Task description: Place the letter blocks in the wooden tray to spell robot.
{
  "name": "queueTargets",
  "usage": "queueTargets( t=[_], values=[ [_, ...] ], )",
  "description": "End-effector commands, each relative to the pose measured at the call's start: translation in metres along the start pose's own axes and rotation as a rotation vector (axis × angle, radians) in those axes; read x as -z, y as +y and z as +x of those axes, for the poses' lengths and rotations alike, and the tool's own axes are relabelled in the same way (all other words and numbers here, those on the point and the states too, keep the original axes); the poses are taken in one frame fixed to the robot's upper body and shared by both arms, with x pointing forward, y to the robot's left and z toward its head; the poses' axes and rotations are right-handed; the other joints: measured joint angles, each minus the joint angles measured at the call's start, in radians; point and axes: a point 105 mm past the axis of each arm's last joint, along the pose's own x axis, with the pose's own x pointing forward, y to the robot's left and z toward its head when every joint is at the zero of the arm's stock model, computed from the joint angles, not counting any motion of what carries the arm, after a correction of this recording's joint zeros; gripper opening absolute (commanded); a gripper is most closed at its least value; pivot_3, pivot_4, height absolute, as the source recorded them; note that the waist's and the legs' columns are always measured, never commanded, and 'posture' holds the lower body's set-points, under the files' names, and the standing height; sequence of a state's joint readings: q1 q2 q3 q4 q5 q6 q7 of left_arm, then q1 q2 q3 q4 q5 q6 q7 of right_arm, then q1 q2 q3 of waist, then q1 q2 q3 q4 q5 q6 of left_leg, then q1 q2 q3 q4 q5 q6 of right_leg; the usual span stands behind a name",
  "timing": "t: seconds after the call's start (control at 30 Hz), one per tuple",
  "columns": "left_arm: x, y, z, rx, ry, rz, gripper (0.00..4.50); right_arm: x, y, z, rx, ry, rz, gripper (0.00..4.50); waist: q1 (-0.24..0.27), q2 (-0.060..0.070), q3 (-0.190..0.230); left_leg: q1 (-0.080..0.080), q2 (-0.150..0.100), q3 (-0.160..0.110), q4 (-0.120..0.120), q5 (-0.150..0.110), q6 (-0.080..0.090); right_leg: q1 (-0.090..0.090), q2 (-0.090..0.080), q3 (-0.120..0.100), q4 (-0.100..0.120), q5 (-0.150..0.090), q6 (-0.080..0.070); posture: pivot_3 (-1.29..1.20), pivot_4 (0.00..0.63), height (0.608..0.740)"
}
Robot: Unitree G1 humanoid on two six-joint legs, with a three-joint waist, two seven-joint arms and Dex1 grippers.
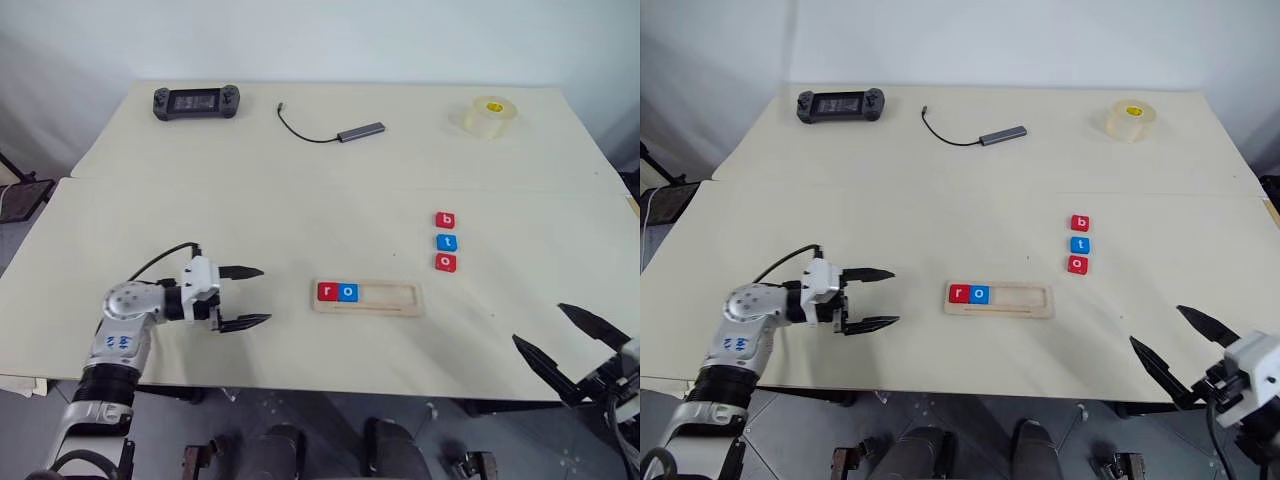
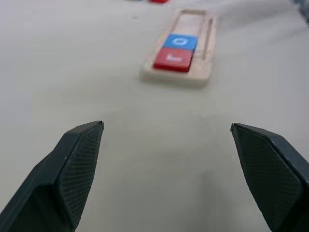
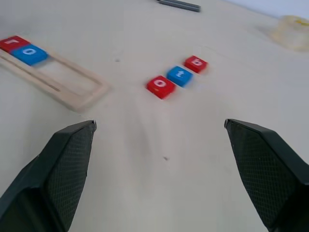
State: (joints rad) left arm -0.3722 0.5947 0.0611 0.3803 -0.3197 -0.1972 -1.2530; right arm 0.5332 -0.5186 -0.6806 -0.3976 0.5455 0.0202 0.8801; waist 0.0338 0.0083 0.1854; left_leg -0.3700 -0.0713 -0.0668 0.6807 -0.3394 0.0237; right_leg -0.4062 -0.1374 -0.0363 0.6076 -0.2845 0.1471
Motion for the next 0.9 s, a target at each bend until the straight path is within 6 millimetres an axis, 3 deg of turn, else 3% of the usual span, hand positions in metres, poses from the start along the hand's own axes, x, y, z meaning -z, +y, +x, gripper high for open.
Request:
queueTargets(
  t=[0.03, 0.13, 0.27, 0.33, 0.43, 0.6, 0.7, 0.9],
  values=[
    [-0.016, -0.001, -0.008, -0.039, -0.060, 0.043, 4.48, 0.002, -0.006, -0.014, 0.071, 0.006, -0.048, 4.50, -0.002, 0.000, 0.000, 0.000, 0.000, 0.000, 0.000, 0.000, 0.000, 0.000, 0.000, 0.000, 0.000, 0.000, 0.000, 0.00, 0.150, 0.740],
    [-0.018, -0.017, -0.017, -0.017, -0.067, -0.040, 4.48, 0.012, -0.005, -0.018, 0.090, 0.021, -0.041, 4.50, -0.010, 0.000, 0.000, 0.000, 0.000, 0.000, -0.001, 0.000, 0.000, -0.001, 0.000, 0.001, 0.000, 0.000, 0.000, 0.00, 0.150, 0.740],
    [-0.021, -0.023, -0.023, -0.045, -0.071, -0.086, 4.48, 0.016, -0.005, -0.011, 0.080, -0.004, -0.020, 4.50, -0.017, 0.001, -0.001, 0.001, 0.003, 0.001, -0.002, -0.001, -0.001, -0.001, 0.003, 0.006, 0.000, -0.001, -0.001, 0.00, 0.150, 0.740],
    [-0.022, -0.026, -0.023, -0.071, -0.076, -0.074, 4.48, 0.000, -0.008, 0.021, 0.024, -0.069, -0.003, 4.50, -0.023, 0.001, 0.000, 0.002, 0.003, 0.001, -0.001, -0.001, -0.002, -0.001, 0.003, 0.010, 0.001, -0.001, -0.001, 0.00, 0.150, 0.740],
    [-0.023, -0.027, -0.022, -0.097, -0.080, -0.060, 4.48, -0.018, -0.013, 0.051, -0.019, -0.103, 0.005, 4.50, -0.034, 0.001, -0.001, 0.003, 0.004, 0.005, 0.000, 0.000, -0.001, -0.002, 0.004, 0.016, 0.002, 0.000, -0.001, 0.00, 0.150, 0.740],
    [-0.024, -0.031, -0.016, -0.134, -0.089, -0.057, 4.48, -0.039, -0.026, 0.104, -0.033, 0.018, 0.106, 4.50, -0.030, 0.002, -0.001, 0.001, 0.006, 0.005, -0.001, 0.000, -0.003, -0.005, 0.005, 0.015, 0.004, -0.001, -0.002, 0.00, 0.150, 0.740],
    [-0.023, -0.034, -0.013, -0.144, -0.094, -0.066, 4.48, -0.035, -0.030, 0.125, -0.024, 0.178, 0.116, 4.50, -0.027, 0.002, -0.001, 0.000, 0.005, 0.004, -0.001, 0.000, -0.003, -0.005, 0.005, 0.015, 0.004, -0.001, -0.002, 0.00, 0.150, 0.740],
    [-0.024, -0.037, -0.005, -0.155, -0.113, -0.092, 4.48, -0.037, -0.035, 0.163, 0.032, 0.271, 0.208, 4.50, -0.018, 0.002, -0.001, -0.001, 0.004, 0.004, 0.000, -0.001, -0.002, -0.006, 0.004, 0.015, 0.002, -0.001, -0.002, 0.00, 0.150, 0.740]
  ],
)
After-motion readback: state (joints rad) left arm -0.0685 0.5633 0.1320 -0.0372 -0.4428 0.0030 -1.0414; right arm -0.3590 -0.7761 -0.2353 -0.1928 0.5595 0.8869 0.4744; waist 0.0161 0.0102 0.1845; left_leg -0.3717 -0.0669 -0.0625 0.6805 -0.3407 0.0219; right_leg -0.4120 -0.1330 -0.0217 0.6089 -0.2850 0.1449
